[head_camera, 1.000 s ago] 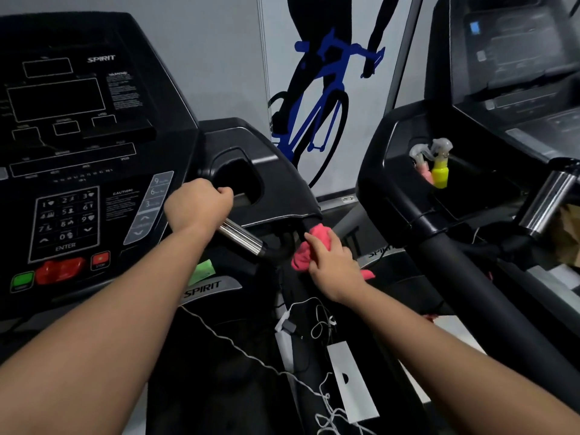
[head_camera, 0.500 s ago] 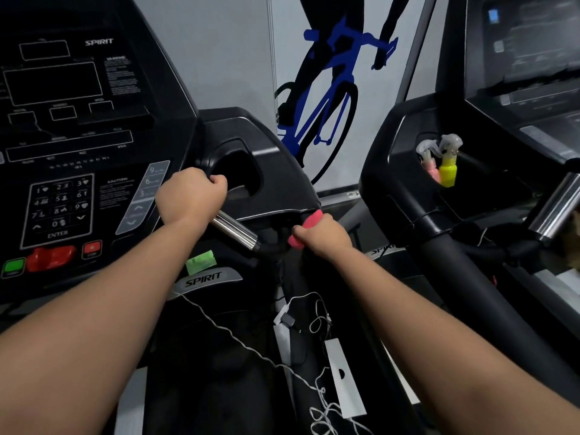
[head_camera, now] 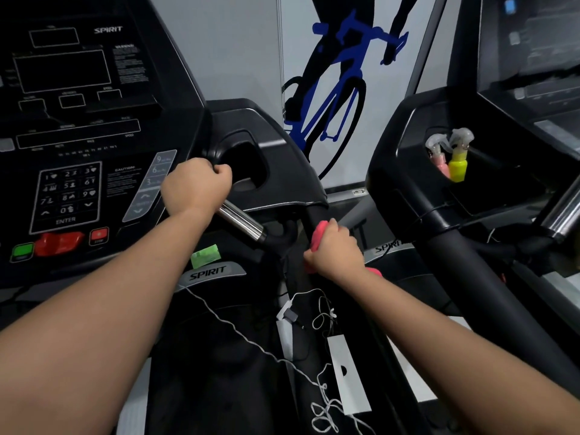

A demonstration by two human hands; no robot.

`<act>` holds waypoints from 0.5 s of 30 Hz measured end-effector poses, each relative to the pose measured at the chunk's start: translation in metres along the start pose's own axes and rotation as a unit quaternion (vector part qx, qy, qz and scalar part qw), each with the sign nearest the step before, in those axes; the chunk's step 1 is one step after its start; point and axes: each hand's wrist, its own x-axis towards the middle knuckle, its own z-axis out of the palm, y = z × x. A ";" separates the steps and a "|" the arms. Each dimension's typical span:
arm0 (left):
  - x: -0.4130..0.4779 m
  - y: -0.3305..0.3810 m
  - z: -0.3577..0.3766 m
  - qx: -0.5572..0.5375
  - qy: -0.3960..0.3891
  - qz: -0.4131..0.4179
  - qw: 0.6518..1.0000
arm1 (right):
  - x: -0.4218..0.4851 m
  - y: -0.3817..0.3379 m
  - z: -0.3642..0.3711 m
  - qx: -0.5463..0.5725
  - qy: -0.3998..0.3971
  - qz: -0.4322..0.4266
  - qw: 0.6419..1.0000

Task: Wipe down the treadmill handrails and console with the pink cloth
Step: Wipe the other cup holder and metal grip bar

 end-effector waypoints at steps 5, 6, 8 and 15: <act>-0.001 -0.003 -0.001 -0.021 0.003 -0.001 1.000 | 0.039 -0.022 -0.011 0.036 -0.009 0.001 0.999; -0.001 -0.003 -0.001 -0.029 0.005 -0.001 1.000 | 0.043 -0.022 -0.012 0.048 -0.010 0.004 0.999; -0.002 -0.003 -0.002 -0.043 0.005 0.001 0.999 | 0.044 -0.018 -0.012 0.065 -0.008 0.007 0.998; -0.005 -0.002 -0.004 -0.055 0.001 -0.006 0.998 | 0.004 0.009 0.001 0.007 -0.019 0.027 0.999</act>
